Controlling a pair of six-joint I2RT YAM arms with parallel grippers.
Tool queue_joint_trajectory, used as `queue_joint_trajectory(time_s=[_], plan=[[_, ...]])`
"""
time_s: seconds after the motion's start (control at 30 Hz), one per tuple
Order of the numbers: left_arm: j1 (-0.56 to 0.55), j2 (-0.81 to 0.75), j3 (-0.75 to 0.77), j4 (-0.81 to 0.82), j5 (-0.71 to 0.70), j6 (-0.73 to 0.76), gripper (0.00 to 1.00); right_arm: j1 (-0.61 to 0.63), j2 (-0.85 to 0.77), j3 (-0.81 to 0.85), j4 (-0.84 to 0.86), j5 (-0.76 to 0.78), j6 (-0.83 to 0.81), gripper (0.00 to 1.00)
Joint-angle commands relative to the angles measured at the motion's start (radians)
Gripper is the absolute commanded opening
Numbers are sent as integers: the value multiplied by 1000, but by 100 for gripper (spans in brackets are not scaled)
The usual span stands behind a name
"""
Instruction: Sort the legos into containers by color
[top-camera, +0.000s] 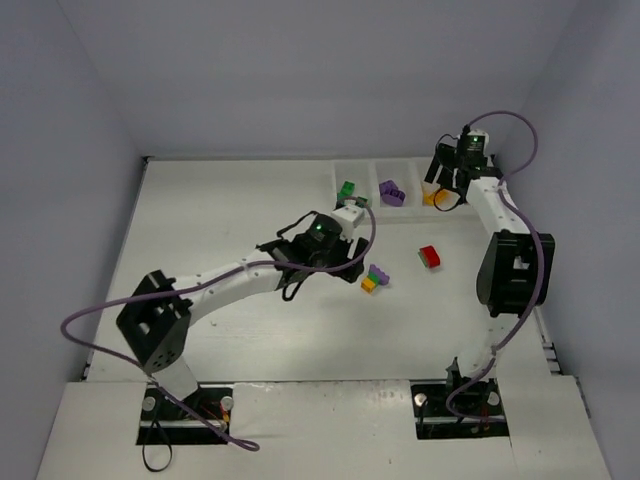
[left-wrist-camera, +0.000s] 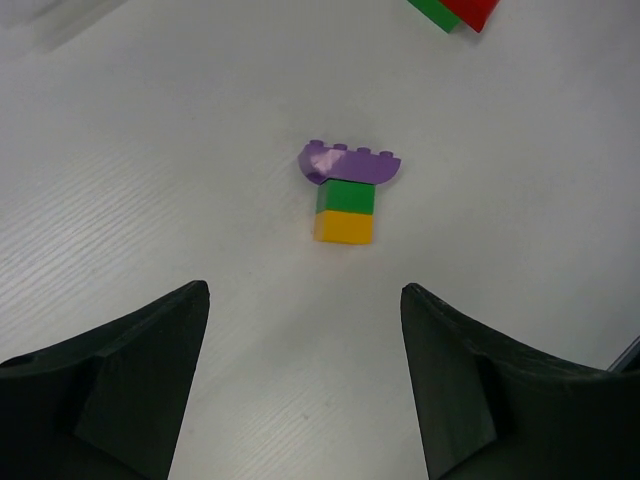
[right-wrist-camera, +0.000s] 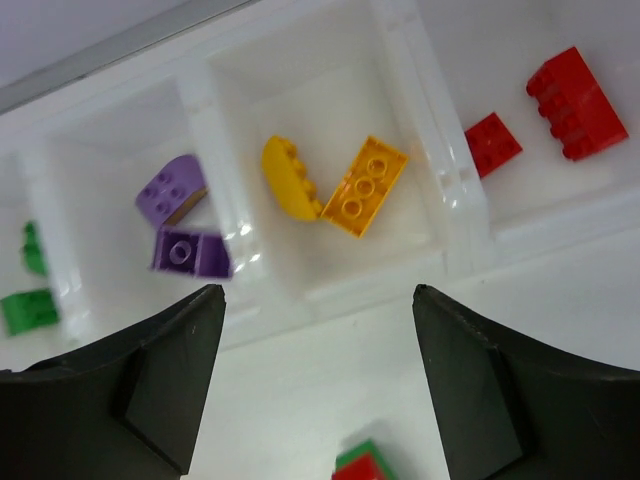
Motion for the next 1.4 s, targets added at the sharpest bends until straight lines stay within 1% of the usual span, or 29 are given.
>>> queue_joint_trajectory(time_s=[0.0, 0.1, 0.17, 0.2, 0.23, 0.33, 0.43, 0.6, 0.83, 0.97, 1.0, 1.07, 1.1, 1.17, 1.2, 1.23, 1.27, 1.37], plan=[[-64, 100, 128, 12, -20, 35, 71, 5, -197, -85, 41, -76, 79, 73], [-86, 181, 226, -29, -8, 52, 71, 5, -295, -176, 27, -116, 110, 73], [-101, 244, 279, -58, -3, 59, 69, 5, -377, -225, 10, -125, 124, 73], [-104, 275, 290, -64, 7, 64, 66, 3, -404, -274, 7, -131, 127, 73], [-109, 286, 298, -69, 14, 64, 65, 3, -456, -297, 5, -148, 128, 73], [-112, 327, 313, -74, 26, 64, 61, 5, -544, -383, 1, -177, 136, 73], [-117, 364, 329, -94, 21, 81, 57, 5, -608, -451, -1, -229, 142, 73], [-118, 411, 346, -95, -12, 105, 57, 6, -671, -515, -4, -292, 138, 73], [-118, 438, 347, -78, -45, 129, 57, 6, -698, -548, -12, -311, 128, 73], [-118, 436, 326, -46, -54, 127, 54, 11, -693, -555, -13, -323, 125, 73], [-118, 436, 321, -25, -54, 129, 50, 14, -691, -560, -13, -323, 125, 73], [-118, 436, 310, -8, -54, 138, 48, 21, -691, -563, -13, -325, 124, 73], [-118, 436, 306, 3, -55, 144, 44, 23, -690, -564, -13, -325, 124, 73], [-118, 435, 289, 30, -60, 156, 41, 26, -687, -567, -13, -329, 122, 73], [-118, 431, 281, 50, -58, 161, 37, 29, -685, -567, -13, -331, 121, 73], [-118, 430, 275, 61, -57, 165, 20, 31, -685, -567, -13, -331, 119, 73], [-118, 424, 267, 72, -55, 176, 14, 32, -684, -567, -13, -331, 119, 73], [-117, 392, 223, 101, -54, 200, 4, 32, -681, -563, -15, -340, 118, 73]])
